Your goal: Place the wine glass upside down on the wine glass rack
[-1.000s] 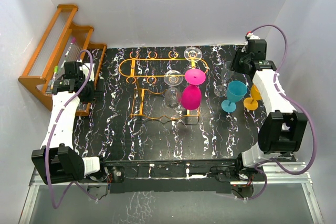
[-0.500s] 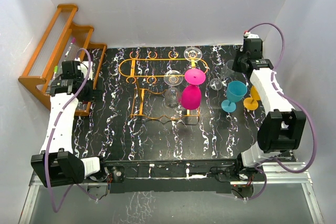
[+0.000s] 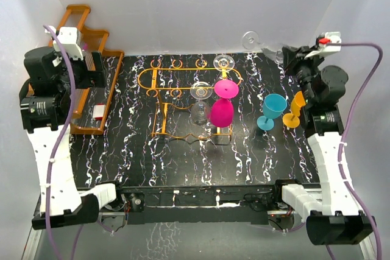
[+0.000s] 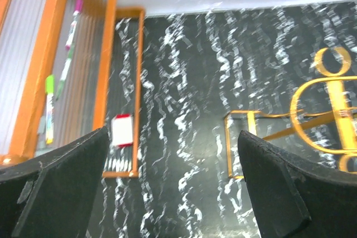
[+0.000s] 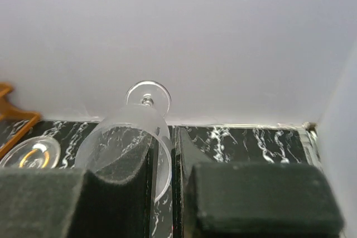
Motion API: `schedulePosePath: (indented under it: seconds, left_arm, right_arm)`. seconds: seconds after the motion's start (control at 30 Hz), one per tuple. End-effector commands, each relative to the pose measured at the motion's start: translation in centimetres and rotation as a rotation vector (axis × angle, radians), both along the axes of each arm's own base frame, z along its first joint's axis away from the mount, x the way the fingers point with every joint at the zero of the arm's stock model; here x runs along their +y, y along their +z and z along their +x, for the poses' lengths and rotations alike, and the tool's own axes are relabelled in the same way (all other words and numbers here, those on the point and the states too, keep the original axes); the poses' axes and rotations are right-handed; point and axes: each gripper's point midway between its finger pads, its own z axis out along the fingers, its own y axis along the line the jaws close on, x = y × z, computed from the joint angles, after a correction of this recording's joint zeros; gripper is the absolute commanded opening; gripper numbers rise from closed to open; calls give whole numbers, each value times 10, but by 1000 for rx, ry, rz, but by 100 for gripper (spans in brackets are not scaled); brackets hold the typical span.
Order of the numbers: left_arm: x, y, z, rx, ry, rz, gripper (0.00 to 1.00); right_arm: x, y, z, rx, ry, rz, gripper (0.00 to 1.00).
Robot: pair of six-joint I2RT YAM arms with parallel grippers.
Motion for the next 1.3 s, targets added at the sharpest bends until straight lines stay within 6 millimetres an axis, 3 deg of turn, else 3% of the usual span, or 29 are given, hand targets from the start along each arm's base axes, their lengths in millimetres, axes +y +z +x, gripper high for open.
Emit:
schedulePosePath:
  seconds: [0.0,0.13,0.3,0.37,0.5,0.57,0.7,0.8,0.9,0.97,1.1,1.2,1.27]
  left_arm:
    - [-40,45,-2,-156,-159,-161,97]
    - [-74,57,16,-83,-300,-353,97]
    - [-116,71,25,-30,-479,-652,97]
    - [-124,73,32,-2,-492,-784,97]
    - [-148,94,41,-6,-581,-1041,97]
    - [-161,98,45,-5,-583,-1149,97]
    - [-195,108,45,-5,-620,-1286,97]
    - [-203,115,48,-26,-608,-1361,94]
    - [-203,119,58,-13,-575,-1398,81]
    - [-205,118,67,5,-560,-1406,81]
    - [-204,146,59,-64,-603,-1406,82]
    - [-202,162,49,-104,-633,-1400,82]
    - [-201,167,41,-114,-650,-1394,81]
  right_arm:
    - [34,49,-29,-300,186,-72,8]
    - [40,72,-41,-342,216,-116,8]
    - [38,99,-46,-364,207,-115,8]
    - [49,112,-59,-447,242,-213,8]
    - [64,150,-92,-664,303,-249,8]
    - [68,160,-104,-773,320,-262,8]
    - [56,170,-92,-847,248,-170,8]
    - [46,182,-87,-914,135,-123,8]
    - [69,190,-86,-983,54,-157,8]
    - [94,191,-86,-1019,-18,-194,8]
    - [148,184,-100,-1103,-221,-326,8]
    - [166,177,-103,-1111,-276,-342,8]
    - [167,172,-102,-1103,-308,-332,8]
